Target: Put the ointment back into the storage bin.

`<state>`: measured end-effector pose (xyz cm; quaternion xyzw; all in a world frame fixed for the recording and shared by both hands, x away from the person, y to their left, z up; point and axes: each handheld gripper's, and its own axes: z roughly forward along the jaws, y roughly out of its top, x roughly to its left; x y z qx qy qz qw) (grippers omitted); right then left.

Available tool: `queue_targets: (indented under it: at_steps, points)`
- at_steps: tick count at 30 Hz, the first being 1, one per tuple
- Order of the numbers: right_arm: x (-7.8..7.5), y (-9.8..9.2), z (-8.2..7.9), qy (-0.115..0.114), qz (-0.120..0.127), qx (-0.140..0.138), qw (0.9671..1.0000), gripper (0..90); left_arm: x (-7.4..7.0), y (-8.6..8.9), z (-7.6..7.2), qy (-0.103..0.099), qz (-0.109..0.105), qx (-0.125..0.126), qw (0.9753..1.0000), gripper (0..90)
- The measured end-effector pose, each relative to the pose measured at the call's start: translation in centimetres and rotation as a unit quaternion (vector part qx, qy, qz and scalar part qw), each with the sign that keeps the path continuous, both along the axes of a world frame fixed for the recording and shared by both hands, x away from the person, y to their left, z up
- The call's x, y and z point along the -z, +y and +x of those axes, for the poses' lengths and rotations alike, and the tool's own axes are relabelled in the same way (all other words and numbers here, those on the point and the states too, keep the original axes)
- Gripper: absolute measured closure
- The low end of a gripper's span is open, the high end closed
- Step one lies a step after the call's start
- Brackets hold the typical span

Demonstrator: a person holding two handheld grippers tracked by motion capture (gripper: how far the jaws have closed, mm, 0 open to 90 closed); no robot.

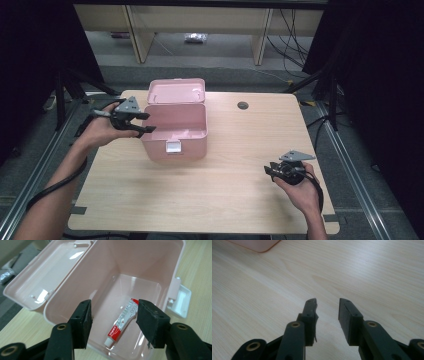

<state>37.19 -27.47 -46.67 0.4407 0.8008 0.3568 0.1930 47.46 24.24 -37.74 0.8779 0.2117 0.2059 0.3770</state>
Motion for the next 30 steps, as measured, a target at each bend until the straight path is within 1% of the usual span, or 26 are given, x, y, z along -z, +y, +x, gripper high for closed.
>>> queue_targets:
  at_steps: [1, 2, 3, 6, 7, 9, 10, 11, 12, 13, 14, 15, 16, 17, 18, 19, 20, 21, 23, 24, 25, 26, 27, 28, 29, 30]
  points:
    - [0.0, -0.1, 0.0, -0.001, -0.002, -0.002, 1.0, 67.8, 0.2, 0.4, -0.5, -0.008, -0.012, -0.006, 0.9999, 42.9]
    - [0.1, 0.1, -0.1, 0.013, 0.011, 0.008, 0.9998, 67.7, 0.3, 0.8, -0.9, -0.012, -0.02, -0.012, 0.9997, 42.7]
    - [0.1, 0.1, -0.1, 0.014, 0.011, 0.01, 0.9998, 67.6, 0.4, 1.1, -1.1, -0.015, -0.03, -0.016, 0.9993, 42.7]
    - [0.2, 0.0, 0.0, 0.014, 0.008, 0.011, 0.9998, 67.1, 1.0, 2.0, -2.2, -0.028, -0.051, -0.036, 0.9977, 42.3]
    - [0.3, 0.1, -0.1, 0.015, 0.008, 0.013, 0.9998, 66.9, 1.2, 2.3, -2.5, -0.031, -0.052, -0.04, 0.9974, 42.0]
    - [0.4, -0.1, 0.1, 0.006, 0.001, 0.005, 1.0, 66.4, 1.8, 2.7, -3.1, -0.032, -0.062, -0.047, 0.9964, 41.4]
    - [0.5, 0.0, -0.1, 0.017, 0.013, 0.013, 0.9997, 66.3, 2.2, 3.2, -3.6, -0.035, -0.06, -0.049, 0.9964, 41.3]
    - [0.6, -0.2, 0.1, 0.009, 0.003, 0.009, 0.9999, 66.1, 2.5, 3.4, -3.9, -0.036, -0.069, -0.055, 0.9955, 41.7]
    - [0.7, -0.1, -0.1, 0.016, 0.012, 0.016, 0.9997, 65.9, 2.8, 3.8, -4.2, -0.037, -0.065, -0.055, 0.9957, 42.7]
    - [0.8, -0.2, 0.0, 0.009, 0.006, 0.016, 0.9998, 65.8, 3.3, 4.0, -4.6, -0.036, -0.074, -0.058, 0.9949, 42.6]
    - [0.8, -0.4, 0.0, 0.007, 0.0, 0.012, 0.9999, 65.7, 3.6, 4.1, -4.8, -0.037, -0.075, -0.062, 0.9946, 42.7]
    - [0.8, -0.2, -0.1, 0.019, 0.011, 0.022, 0.9995, 65.6, 4.1, 4.4, -5.2, -0.037, -0.075, -0.065, 0.9944, 42.8]
    - [0.9, -0.3, -0.2, 0.022, 0.009, 0.02, 0.9995, 65.5, 4.6, 4.6, -5.5, -0.037, -0.075, -0.069, 0.9941, 42.7]
    - [1.0, -0.5, 0.0, 0.009, 0.001, 0.016, 0.9998, 65.3, 5.3, 4.9, -5.9, -0.037, -0.075, -0.074, 0.9937, 42.7]
    - [1.1, -0.4, -0.1, 0.018, 0.012, 0.022, 0.9995, 65.2, 5.7, 5.1, -6.1, -0.035, -0.076, -0.077, 0.9935, 42.5]
    - [1.0, -0.3, -0.3, 0.029, 0.014, 0.031, 0.999, 65.1, 6.4, 5.4, -6.4, -0.034, -0.079, -0.083, 0.9928, 42.6]
    - [1.2, -0.5, -0.1, 0.02, 0.007, 0.024, 0.9995, 65.0, 7.0, 5.6, -6.6, -0.036, -0.079, -0.088, 0.9923, 42.7]
    - [1.4, -0.7, 0.1, 0.003, -0.003, 0.016, 0.9999, 64.9, 7.6, 5.8, -6.8, -0.034, -0.08, -0.091, 0.9921, 42.9]
    - [1.4, -0.7, 0.0, 0.011, -0.005, 0.018, 0.9998, 64.9, 8.7, 5.9, -7.1, -0.031, -0.085, -0.098, 0.9911, 42.9]
    - [1.5, -0.7, 0.0, 0.017, -0.001, 0.022, 0.9996, 64.8, 9.4, 5.9, -7.3, -0.03, -0.085, -0.104, 0.9904, 42.9]
    - [1.6, -0.7, 0.0, 0.016, -0.001, 0.021, 0.9997, 64.8, 10.0, 6.0, -7.4, -0.027, -0.089, -0.11, 0.9895, 42.8]
    - [1.7, -0.7, 0.1, 0.007, -0.007, 0.017, 0.9998, 64.7, 10.3, 6.0, -7.5, -0.028, -0.091, -0.113, 0.989, 42.7]
    - [1.7, -0.7, 0.0, 0.009, -0.008, 0.02, 0.9997, 64.7, 10.8, 6.0, -7.6, -0.029, -0.093, -0.119, 0.9881, 42.7]
    - [1.9, -0.8, 0.2, 0.011, -0.001, 0.007, 0.9999, 64.6, 11.3, 6.0, -7.8, -0.031, -0.094, -0.123, 0.9875, 42.7]
    - [2.0, -0.7, 0.2, 0.012, 0.004, 0.011, 0.9999, 64.6, 11.7, 6.0, -7.9, -0.031, -0.099, -0.129, 0.9862, 42.6]
    - [2.0, -0.7, 0.1, 0.014, -0.003, 0.017, 0.9998, 64.5, 12.1, 6.0, -8.0, -0.035, -0.102, -0.133, 0.9852, 42.4]
